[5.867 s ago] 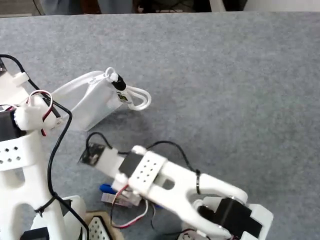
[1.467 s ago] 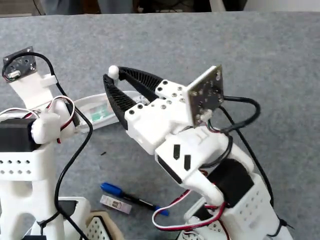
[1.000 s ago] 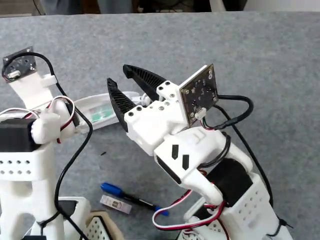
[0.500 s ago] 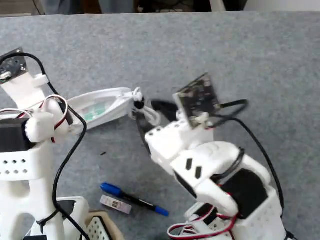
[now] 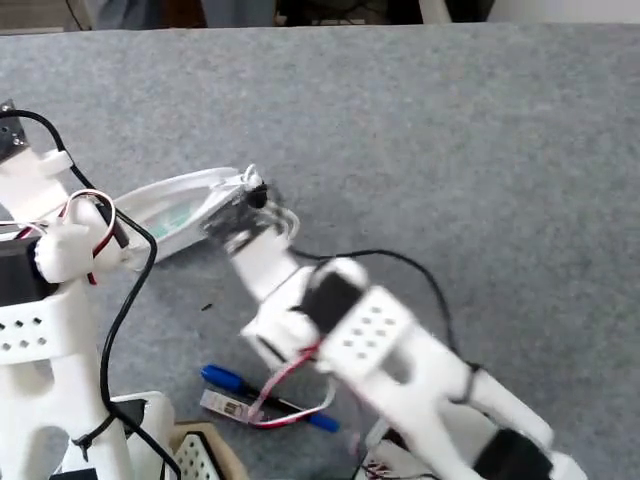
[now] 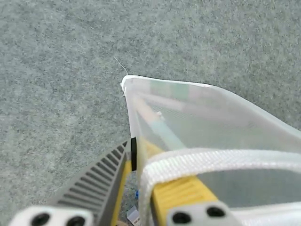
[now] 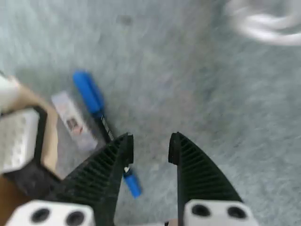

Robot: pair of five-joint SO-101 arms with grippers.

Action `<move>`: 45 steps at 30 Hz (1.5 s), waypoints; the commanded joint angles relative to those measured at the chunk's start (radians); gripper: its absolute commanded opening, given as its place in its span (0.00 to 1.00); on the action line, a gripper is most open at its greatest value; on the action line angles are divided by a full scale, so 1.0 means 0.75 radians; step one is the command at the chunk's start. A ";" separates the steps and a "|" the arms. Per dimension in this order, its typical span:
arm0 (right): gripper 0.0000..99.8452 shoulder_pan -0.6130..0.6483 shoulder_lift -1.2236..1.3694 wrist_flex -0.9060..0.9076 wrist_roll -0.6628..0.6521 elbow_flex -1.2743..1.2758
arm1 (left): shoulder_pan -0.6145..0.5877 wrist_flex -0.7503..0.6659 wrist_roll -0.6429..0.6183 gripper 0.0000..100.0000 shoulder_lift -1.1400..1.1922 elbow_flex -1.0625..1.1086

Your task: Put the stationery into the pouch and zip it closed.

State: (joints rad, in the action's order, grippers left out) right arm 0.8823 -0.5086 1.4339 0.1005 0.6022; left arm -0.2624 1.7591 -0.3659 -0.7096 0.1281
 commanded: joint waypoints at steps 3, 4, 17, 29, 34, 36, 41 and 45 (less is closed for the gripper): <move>0.14 0.125 0.214 -0.088 -0.010 -0.030 | -0.077 -0.035 0.006 0.03 -0.039 -0.024; 0.14 0.149 0.247 -0.113 -0.010 -0.030 | -0.097 -0.039 0.006 0.03 -0.039 -0.024; 0.14 0.301 0.508 -0.209 -0.010 -0.030 | -0.384 -0.035 0.002 0.03 -0.039 -0.024; 0.14 0.327 0.637 -0.260 -0.200 -0.083 | -0.582 -0.029 0.000 0.03 -0.039 -0.024; 0.14 0.297 0.637 -0.372 -0.374 -0.073 | -0.678 -0.029 -0.002 0.03 -0.039 -0.024; 0.14 0.288 0.637 -0.383 -0.477 -0.077 | -0.688 -0.029 -0.002 0.03 -0.039 -0.024; 0.14 0.282 0.637 -0.383 -0.601 -0.077 | -0.688 -0.031 -0.004 0.03 -0.039 -0.024; 0.14 0.282 0.627 -0.383 -0.593 -0.077 | -0.690 -0.031 -0.004 0.03 -0.039 -0.024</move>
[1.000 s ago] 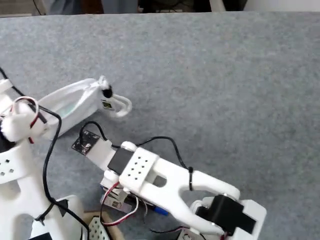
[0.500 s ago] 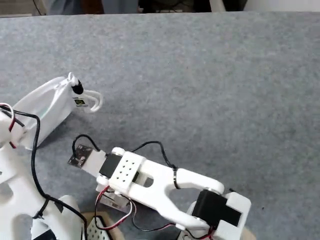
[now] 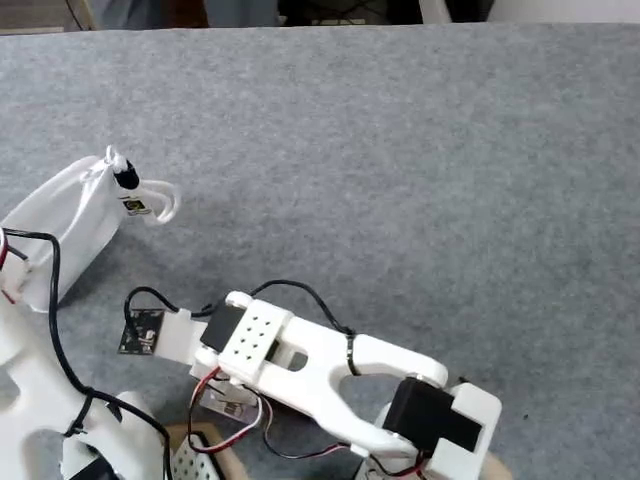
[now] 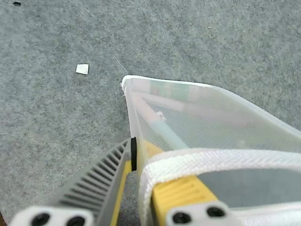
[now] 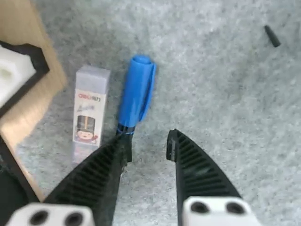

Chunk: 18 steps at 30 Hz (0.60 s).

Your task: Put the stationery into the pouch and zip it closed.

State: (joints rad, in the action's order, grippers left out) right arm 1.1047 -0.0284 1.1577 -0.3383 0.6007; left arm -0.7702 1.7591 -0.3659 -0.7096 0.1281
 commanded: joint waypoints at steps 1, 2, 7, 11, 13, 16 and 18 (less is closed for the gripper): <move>0.14 -0.014 -0.013 -0.012 -0.004 -0.073 | -0.013 -0.031 -0.004 0.03 -0.039 -0.024; 0.14 -0.014 -0.013 -0.012 0.006 -0.073 | -0.013 -0.031 -0.004 0.03 -0.039 -0.024; 0.14 -0.043 -0.003 -0.014 0.243 -0.077 | -0.013 -0.031 -0.004 0.03 -0.039 -0.024; 0.14 -0.098 -0.005 -0.002 0.278 -0.052 | -0.013 -0.031 -0.004 0.03 -0.039 -0.024; 0.14 -0.129 -0.007 0.018 0.327 -0.038 | -0.013 -0.031 -0.004 0.03 -0.039 -0.024; 0.14 -0.158 -0.015 0.027 0.536 -0.046 | -0.013 -0.033 -0.004 0.03 -0.039 -0.024; 0.14 -0.155 -0.015 0.039 0.706 -0.083 | -0.013 -0.033 -0.004 0.03 -0.039 -0.024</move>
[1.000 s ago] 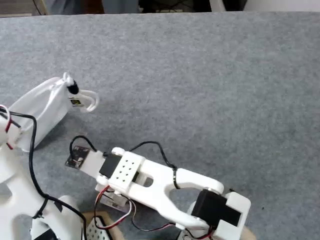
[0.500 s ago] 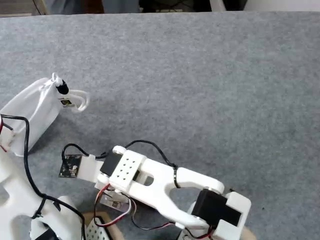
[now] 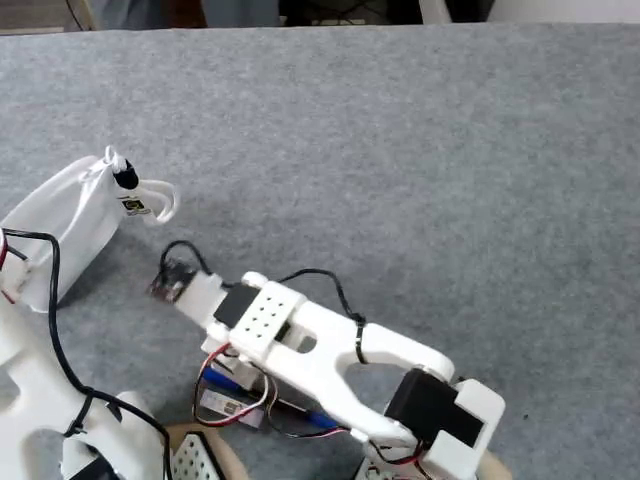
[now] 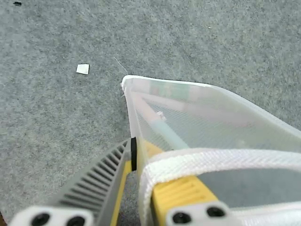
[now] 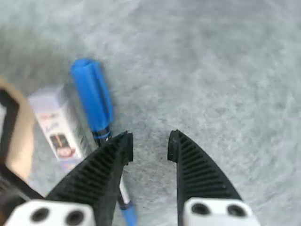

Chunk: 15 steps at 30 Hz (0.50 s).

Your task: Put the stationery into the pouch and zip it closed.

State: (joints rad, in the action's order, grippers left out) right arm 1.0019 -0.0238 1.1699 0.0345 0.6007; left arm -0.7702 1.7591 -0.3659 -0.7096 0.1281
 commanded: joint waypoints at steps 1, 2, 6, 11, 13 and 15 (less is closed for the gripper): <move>0.14 -0.014 -0.021 0.035 0.262 -0.099 | -0.013 -0.033 -0.004 0.03 -0.039 -0.024; 0.14 -0.014 -0.021 0.059 0.282 -0.114 | -0.013 -0.033 -0.004 0.03 -0.039 -0.024; 0.14 0.000 -0.028 0.131 0.346 -0.183 | -0.011 -0.033 -0.004 0.03 -0.039 -0.024; 0.30 0.117 -0.019 0.252 0.352 -0.228 | -0.011 -0.035 -0.004 0.03 -0.039 -0.024; 0.40 0.162 -0.028 0.258 0.360 -0.214 | -0.007 -0.037 -0.004 0.03 -0.039 -0.021; 0.47 0.155 -0.021 0.252 0.368 -0.210 | -0.011 -0.037 -0.004 0.03 -0.039 -0.021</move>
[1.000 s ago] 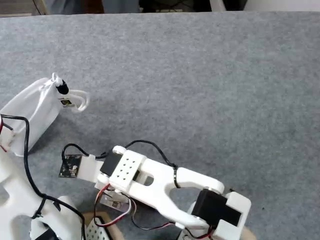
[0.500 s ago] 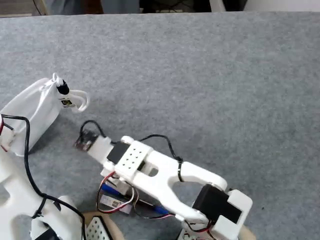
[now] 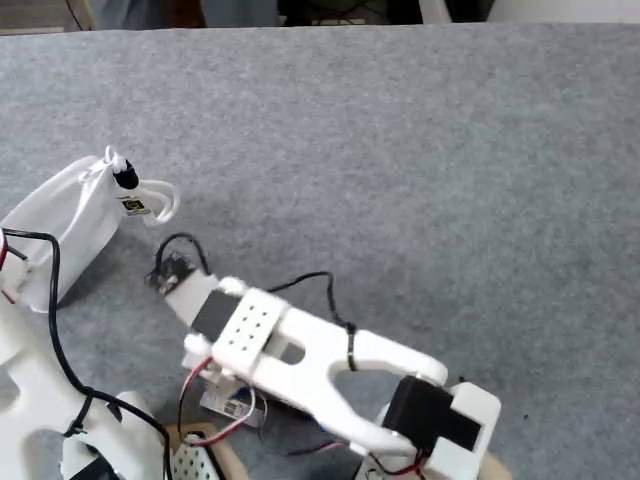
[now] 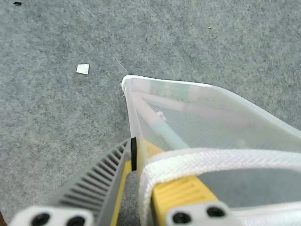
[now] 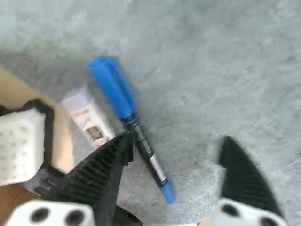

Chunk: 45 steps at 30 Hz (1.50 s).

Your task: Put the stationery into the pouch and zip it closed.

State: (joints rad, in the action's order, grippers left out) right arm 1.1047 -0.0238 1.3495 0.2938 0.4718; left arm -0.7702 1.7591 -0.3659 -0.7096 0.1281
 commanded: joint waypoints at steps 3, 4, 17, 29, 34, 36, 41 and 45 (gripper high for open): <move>0.49 0.018 -0.021 0.012 0.025 -0.032 | -0.011 -0.035 -0.004 0.03 -0.039 -0.021; 0.48 0.018 -0.021 0.014 0.027 -0.032 | -0.011 -0.035 -0.004 0.03 -0.039 -0.021; 0.33 0.059 -0.032 -0.098 0.027 0.111 | -0.089 -0.041 0.006 0.03 -0.027 -0.058; 0.44 0.041 -0.019 -0.233 -0.076 0.146 | -0.218 -0.037 0.043 0.03 -0.025 -0.138; 0.44 0.045 0.052 -0.346 -0.213 0.277 | -0.218 -0.037 0.043 0.03 -0.025 -0.144; 0.44 0.043 0.132 -0.342 -0.219 0.281 | -0.218 -0.037 0.043 0.03 -0.027 -0.144; 0.44 0.027 0.324 -0.340 -0.219 0.249 | -0.218 -0.037 0.043 0.03 -0.027 -0.144; 0.44 -0.090 0.373 -0.340 -0.221 0.171 | -0.218 -0.037 0.043 0.03 -0.029 -0.144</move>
State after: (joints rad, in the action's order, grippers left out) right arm 1.1109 0.1803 1.1070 0.1358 0.6114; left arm -0.9252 1.7576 -0.3445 -0.7096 0.0775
